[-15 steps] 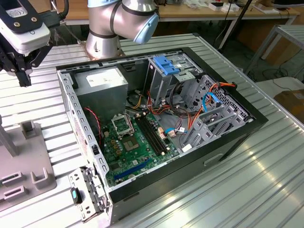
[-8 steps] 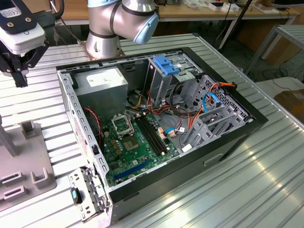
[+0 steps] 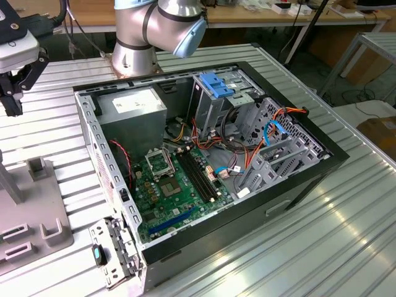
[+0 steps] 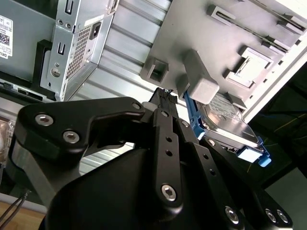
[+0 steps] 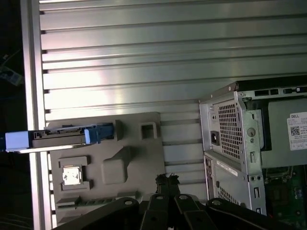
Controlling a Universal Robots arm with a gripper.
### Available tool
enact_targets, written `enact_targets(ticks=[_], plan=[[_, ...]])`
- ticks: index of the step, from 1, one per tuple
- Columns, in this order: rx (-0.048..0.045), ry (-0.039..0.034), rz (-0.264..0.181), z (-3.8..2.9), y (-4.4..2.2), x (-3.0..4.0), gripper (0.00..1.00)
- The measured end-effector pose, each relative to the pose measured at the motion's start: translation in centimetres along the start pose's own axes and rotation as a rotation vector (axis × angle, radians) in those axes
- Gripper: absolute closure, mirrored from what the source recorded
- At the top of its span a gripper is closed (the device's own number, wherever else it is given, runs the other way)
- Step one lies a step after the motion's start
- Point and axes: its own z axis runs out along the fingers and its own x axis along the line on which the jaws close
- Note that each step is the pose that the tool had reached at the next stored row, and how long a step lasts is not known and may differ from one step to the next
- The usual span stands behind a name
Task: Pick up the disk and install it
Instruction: 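Reach for the disk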
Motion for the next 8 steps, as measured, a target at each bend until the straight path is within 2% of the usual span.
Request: enact_targets(ticks=[8], plan=[[0.0000,0.0000,0.000,0.00,0.00,0.05,0.89]])
